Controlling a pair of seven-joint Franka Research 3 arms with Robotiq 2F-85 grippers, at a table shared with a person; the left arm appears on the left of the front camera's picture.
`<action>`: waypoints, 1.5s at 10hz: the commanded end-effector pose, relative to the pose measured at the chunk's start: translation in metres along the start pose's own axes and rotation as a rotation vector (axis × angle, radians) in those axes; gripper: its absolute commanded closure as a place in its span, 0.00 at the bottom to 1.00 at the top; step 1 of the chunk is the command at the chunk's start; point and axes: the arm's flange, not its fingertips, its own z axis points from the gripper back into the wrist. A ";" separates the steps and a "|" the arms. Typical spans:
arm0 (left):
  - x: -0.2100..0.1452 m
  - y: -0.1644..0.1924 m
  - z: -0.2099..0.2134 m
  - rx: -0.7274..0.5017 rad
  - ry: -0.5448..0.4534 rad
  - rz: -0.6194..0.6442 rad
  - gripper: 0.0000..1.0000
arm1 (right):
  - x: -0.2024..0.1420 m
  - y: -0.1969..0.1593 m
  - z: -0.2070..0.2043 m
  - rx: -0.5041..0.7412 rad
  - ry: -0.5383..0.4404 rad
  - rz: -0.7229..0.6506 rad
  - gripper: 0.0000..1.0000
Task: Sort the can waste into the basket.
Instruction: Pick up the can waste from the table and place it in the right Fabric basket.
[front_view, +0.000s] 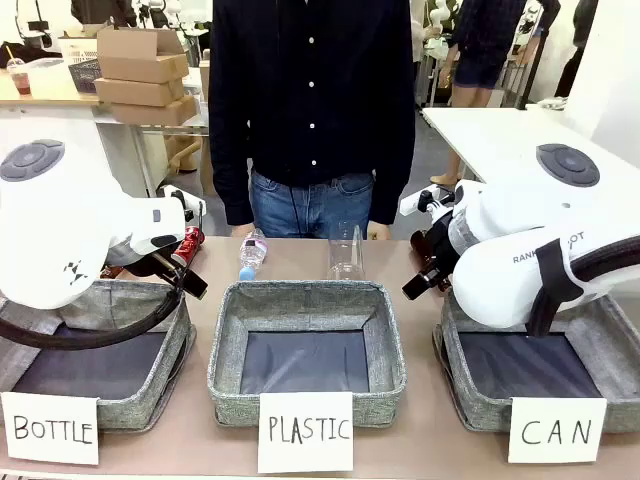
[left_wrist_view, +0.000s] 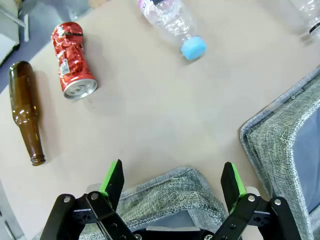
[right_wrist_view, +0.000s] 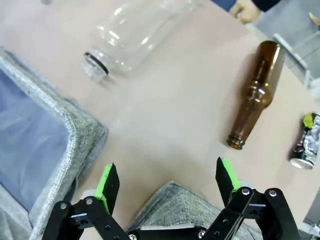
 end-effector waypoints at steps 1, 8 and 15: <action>0.000 0.000 0.000 0.000 0.000 0.000 0.00 | 0.000 0.000 0.000 0.000 0.000 0.000 0.00; 0.000 0.000 0.000 0.000 0.000 0.000 0.00 | 0.000 0.000 0.000 0.000 0.000 0.001 0.00; -0.021 -0.047 0.205 0.042 -0.092 -0.098 0.00 | -0.040 0.093 0.206 0.055 -0.059 -0.139 0.00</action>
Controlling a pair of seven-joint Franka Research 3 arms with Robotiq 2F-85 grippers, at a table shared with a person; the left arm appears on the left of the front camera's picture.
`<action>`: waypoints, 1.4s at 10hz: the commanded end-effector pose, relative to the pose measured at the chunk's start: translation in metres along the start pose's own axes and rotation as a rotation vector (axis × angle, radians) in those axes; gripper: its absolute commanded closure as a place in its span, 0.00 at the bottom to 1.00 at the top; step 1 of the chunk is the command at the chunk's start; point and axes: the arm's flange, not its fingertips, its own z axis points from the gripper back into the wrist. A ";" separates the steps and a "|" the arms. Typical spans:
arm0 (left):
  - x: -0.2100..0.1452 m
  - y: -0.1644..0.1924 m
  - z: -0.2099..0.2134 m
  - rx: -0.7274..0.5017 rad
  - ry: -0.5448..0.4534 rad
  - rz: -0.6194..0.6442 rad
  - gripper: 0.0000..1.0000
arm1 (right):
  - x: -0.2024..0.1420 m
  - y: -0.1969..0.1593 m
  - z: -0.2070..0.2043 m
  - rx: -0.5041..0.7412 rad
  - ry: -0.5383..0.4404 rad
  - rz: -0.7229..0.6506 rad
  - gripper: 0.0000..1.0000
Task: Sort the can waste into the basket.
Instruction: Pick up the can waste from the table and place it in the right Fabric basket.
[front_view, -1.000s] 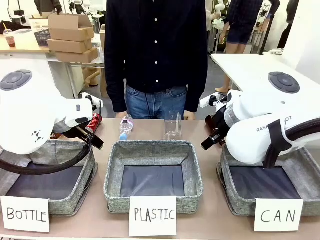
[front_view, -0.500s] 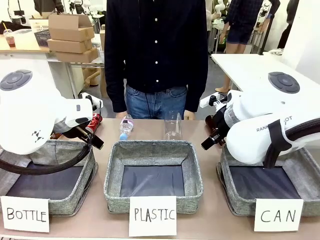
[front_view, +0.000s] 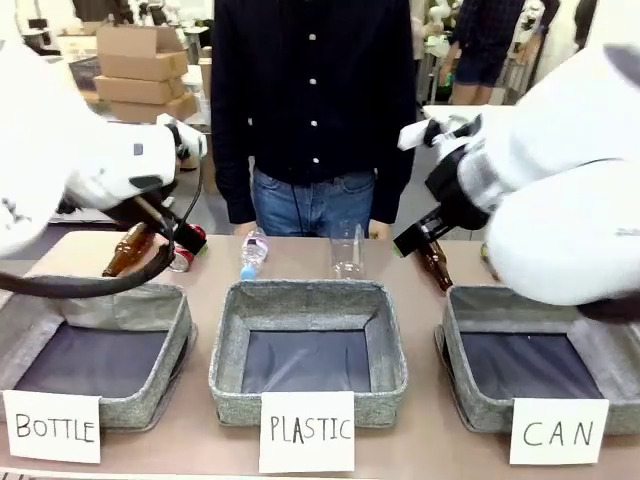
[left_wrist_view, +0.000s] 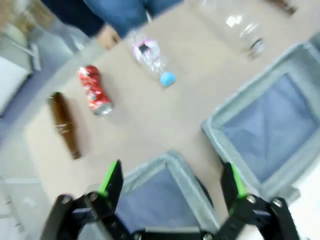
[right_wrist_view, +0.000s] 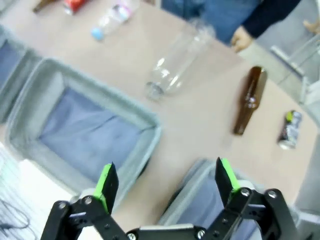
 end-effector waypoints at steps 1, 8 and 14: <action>-0.073 -0.015 0.052 0.043 0.016 0.039 0.00 | -0.097 0.027 0.057 -0.035 0.033 -0.075 0.00; -0.037 0.056 0.100 -0.631 0.103 0.066 0.00 | -0.063 -0.035 0.133 0.511 -0.118 -0.480 0.00; -0.106 0.176 0.090 -1.291 -0.585 0.598 0.00 | -0.152 -0.140 0.168 0.832 -0.376 -1.102 0.00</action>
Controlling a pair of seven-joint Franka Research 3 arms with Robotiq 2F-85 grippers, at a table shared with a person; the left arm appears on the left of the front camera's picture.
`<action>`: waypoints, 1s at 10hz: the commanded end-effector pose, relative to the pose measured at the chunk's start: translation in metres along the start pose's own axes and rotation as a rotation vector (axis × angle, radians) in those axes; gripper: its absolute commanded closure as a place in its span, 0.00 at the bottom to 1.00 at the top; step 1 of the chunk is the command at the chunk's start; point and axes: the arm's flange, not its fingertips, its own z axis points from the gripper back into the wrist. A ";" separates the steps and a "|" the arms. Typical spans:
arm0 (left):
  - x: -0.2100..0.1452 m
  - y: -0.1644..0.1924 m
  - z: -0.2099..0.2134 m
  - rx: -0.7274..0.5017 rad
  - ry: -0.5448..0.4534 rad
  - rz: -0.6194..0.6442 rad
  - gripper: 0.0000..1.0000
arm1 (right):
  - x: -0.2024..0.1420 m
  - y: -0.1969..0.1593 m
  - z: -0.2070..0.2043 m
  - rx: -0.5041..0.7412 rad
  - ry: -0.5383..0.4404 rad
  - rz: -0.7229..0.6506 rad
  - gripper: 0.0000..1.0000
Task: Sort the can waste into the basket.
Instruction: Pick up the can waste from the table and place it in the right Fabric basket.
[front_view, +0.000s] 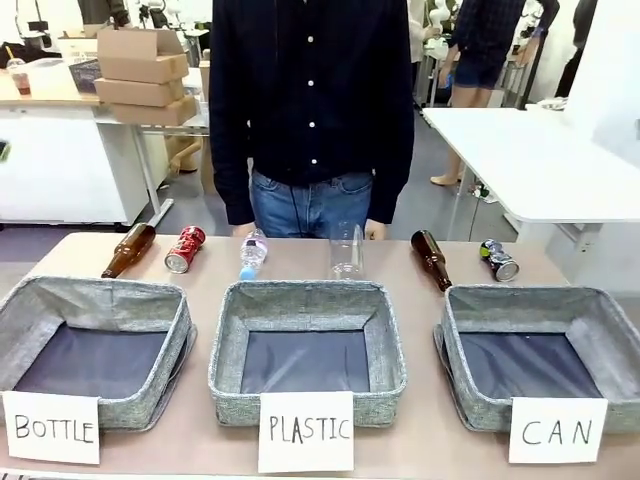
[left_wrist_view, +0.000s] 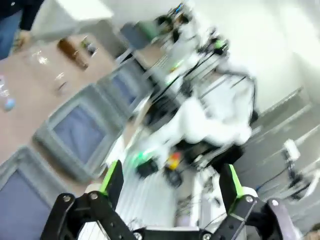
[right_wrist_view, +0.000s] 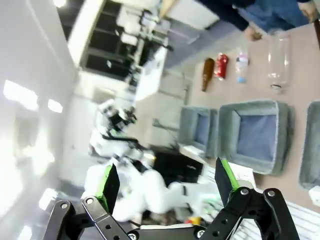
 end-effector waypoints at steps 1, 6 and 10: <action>0.004 0.025 -0.029 -0.138 -0.225 0.118 0.00 | -0.049 -0.061 -0.018 -0.020 -0.104 -0.157 0.00; 0.002 0.035 -0.007 -0.125 -0.211 0.141 0.00 | 0.016 -0.025 0.016 -0.014 -0.093 -0.154 0.00; 0.002 0.035 -0.007 -0.125 -0.211 0.141 0.00 | 0.016 -0.025 0.016 -0.014 -0.093 -0.154 0.00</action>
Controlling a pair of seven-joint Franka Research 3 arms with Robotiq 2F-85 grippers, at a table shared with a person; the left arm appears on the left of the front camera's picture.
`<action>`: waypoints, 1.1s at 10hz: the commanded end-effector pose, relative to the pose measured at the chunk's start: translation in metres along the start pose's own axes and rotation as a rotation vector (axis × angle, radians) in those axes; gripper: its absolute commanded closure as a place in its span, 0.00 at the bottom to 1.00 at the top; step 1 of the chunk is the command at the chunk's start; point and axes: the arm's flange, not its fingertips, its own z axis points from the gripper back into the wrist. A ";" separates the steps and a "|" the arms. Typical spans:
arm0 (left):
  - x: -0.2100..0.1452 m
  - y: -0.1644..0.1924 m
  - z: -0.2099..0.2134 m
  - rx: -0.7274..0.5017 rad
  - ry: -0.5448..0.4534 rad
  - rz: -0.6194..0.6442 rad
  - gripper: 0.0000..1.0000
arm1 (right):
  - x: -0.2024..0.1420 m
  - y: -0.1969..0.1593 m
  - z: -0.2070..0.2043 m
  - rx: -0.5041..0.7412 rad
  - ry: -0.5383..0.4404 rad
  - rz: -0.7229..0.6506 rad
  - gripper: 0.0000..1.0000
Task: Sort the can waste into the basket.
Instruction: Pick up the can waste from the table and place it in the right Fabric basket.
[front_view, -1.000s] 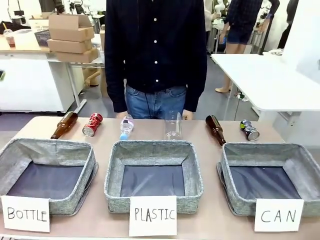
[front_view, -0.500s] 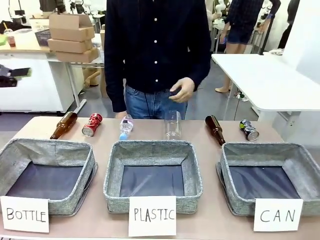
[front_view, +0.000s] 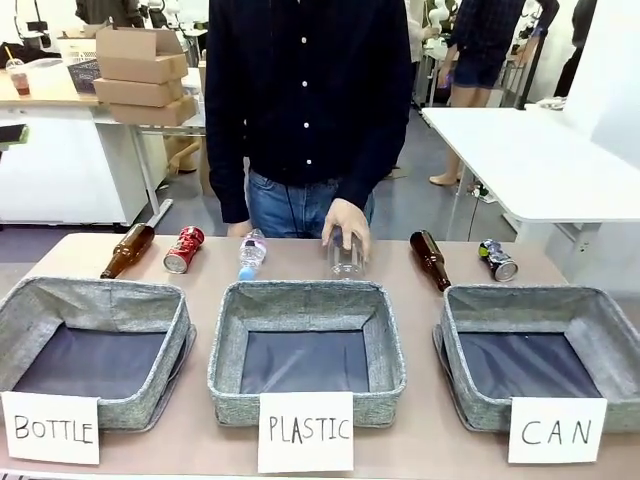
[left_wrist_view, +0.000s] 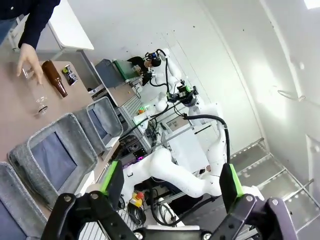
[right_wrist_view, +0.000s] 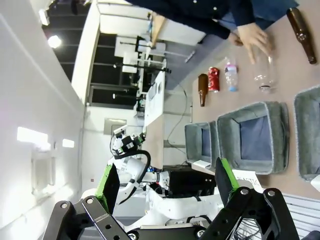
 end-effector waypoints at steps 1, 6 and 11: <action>0.002 0.002 -0.003 -0.024 -0.009 -0.026 0.00 | 0.004 0.001 -0.003 0.013 0.001 0.012 0.00; 0.002 0.002 -0.003 -0.024 -0.009 -0.026 0.00 | 0.004 0.001 -0.003 0.013 0.001 0.012 0.00; 0.087 0.070 -0.059 0.825 0.308 -0.021 0.00 | 0.004 0.001 -0.003 0.013 0.001 0.012 0.00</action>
